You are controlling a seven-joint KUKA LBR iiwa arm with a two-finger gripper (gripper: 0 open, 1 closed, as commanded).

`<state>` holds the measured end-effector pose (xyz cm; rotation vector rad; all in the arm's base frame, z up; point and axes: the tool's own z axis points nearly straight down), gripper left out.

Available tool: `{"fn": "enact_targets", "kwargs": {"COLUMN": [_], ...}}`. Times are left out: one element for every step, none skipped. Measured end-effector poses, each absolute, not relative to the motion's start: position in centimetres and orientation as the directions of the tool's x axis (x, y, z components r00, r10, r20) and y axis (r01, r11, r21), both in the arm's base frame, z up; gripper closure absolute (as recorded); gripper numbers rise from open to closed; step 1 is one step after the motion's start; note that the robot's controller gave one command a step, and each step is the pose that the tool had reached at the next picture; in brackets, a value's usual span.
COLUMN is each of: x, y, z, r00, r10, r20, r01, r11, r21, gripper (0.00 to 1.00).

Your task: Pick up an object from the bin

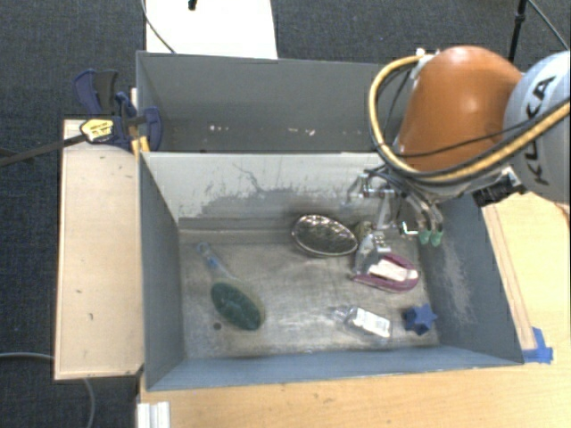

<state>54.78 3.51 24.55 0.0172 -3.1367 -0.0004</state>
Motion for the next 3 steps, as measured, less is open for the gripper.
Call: {"fn": "enact_targets", "kwargs": {"x": [58.0, 59.1, 58.9], "y": [1.1, 1.9, 2.1], "z": [10.6, 10.4, 10.8], "r00": [-0.973, -0.963, -0.945], "r10": [0.231, 0.269, 0.328], "r20": [-0.025, -0.009, -0.007], "r01": [0.230, 0.269, 0.328], "r11": [0.973, 0.963, 0.945], "r21": [0.006, 0.001, 0.003], "gripper": [0.00, 0.00, 0.00]}}
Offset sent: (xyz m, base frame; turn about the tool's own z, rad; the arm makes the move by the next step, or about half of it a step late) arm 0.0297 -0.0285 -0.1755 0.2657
